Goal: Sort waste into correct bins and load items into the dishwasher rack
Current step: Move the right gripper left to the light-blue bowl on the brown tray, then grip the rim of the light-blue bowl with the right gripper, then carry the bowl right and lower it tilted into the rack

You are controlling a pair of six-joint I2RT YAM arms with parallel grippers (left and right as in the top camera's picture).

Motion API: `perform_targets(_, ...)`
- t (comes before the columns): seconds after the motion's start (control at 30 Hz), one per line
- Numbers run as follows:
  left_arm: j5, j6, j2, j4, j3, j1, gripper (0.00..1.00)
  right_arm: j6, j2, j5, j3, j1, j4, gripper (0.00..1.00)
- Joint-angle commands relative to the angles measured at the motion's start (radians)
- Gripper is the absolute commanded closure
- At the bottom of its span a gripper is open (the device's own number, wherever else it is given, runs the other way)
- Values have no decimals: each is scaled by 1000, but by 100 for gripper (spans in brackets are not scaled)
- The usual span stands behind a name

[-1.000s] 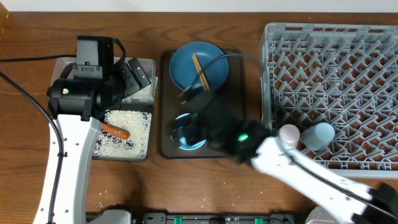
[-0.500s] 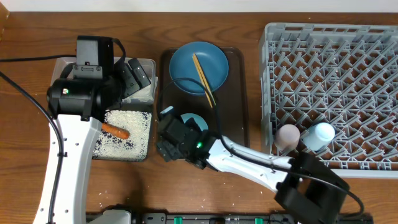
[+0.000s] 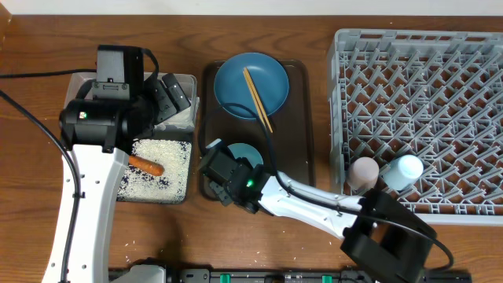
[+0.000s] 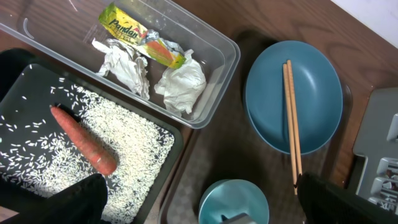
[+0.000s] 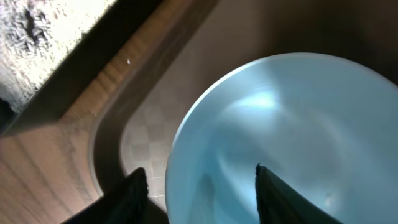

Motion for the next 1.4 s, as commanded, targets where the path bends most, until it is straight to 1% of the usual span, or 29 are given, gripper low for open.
perform_targets(0.0,-16,6,2,-3,-4,5,0,0,27,-3,12,14,-1,53)
perform_targets(0.07,-16,6,2,-3,-4,5,0,0,27,-3,12,14,-1,53)
perform_targets(0.13,-16,6,2,-3,-4,5,0,0,27,-3,12,14,-2,56)
perform_targets(0.2,-16,6,2,-3,-4,5,0,0,27,-3,12,14,-6,67)
perform_targets(0.33,-16,6,2,-3,-4,5,1,-1,27,-3,12,14,-10,82)
perform_targets(0.4,-16,6,2,-3,-4,5,1,-1,27,-3,12,14,-9,92)
perform_targets(0.5,-16,6,2,-3,-4,5,0,-1,27,-3,12,14,-9,99)
perform_targets(0.73,-16,6,2,-3,-4,5,1,-1,17,-3,14,13,-12,99)
perform_targets(0.87,-16,6,2,-3,-4,5,1,-23,-48,-4,15,8,-39,99)
perform_targets(1.03,-16,6,2,-3,-4,5,1,-73,-217,-4,15,-24,-102,99)
perform_targets(1.17,-16,6,2,-3,-4,5,1,-103,-403,-22,15,-78,-189,99)
perform_targets(1.3,-16,6,2,-3,-4,5,1,-149,-580,-140,15,-180,-270,99)
perform_targets(1.37,-16,6,2,-3,-4,5,1,-188,-671,-239,15,-261,-306,99)
